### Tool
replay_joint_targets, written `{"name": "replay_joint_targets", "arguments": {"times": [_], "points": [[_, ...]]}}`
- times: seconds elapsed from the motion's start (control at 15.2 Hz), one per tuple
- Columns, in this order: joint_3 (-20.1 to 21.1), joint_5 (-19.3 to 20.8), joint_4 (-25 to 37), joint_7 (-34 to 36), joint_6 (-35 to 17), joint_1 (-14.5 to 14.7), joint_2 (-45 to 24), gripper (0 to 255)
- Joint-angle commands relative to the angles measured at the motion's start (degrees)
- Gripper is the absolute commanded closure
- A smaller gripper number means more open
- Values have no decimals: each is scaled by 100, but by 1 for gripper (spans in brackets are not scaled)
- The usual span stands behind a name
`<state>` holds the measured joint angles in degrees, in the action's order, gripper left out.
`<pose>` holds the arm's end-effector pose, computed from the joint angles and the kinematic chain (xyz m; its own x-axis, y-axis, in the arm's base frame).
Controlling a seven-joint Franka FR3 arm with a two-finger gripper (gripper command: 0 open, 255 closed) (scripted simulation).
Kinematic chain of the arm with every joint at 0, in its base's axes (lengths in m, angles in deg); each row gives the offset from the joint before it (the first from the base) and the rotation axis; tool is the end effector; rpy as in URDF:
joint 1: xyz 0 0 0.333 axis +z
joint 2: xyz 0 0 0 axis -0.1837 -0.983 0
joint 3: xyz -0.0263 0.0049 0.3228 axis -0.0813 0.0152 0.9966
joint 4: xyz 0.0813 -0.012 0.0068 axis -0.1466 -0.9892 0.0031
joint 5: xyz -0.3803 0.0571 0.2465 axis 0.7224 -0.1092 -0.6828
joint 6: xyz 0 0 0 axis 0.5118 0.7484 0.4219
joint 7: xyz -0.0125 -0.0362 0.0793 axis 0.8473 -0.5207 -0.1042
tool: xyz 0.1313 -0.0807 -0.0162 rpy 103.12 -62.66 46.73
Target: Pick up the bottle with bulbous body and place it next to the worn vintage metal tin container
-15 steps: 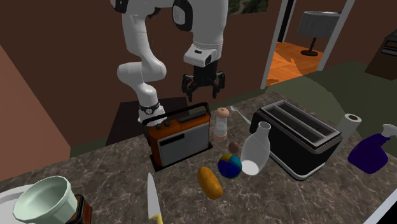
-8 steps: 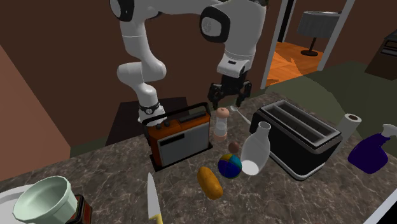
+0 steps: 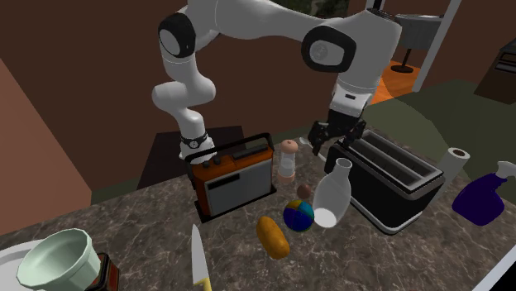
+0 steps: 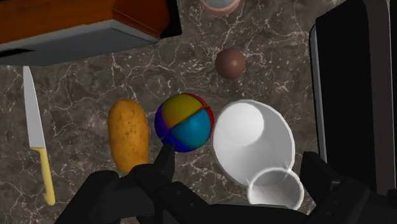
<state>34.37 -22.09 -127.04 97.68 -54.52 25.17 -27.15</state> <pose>0.5058 0.4978 0.4223 0.9918 0.1044 -0.0739 0.1099 -0.9911 0.0751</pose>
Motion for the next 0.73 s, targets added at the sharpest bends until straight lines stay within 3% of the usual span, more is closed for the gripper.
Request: {"name": "replay_joint_targets", "arguments": {"times": [0.0, 0.13, 0.66], "points": [[-63, 288, 638, 187, 180, 329, -545, 0], [-128, 451, 1119, 273, 337, 577, -905, 0], [-147, 455, 445, 322, -271, 440, -856, 0]]}}
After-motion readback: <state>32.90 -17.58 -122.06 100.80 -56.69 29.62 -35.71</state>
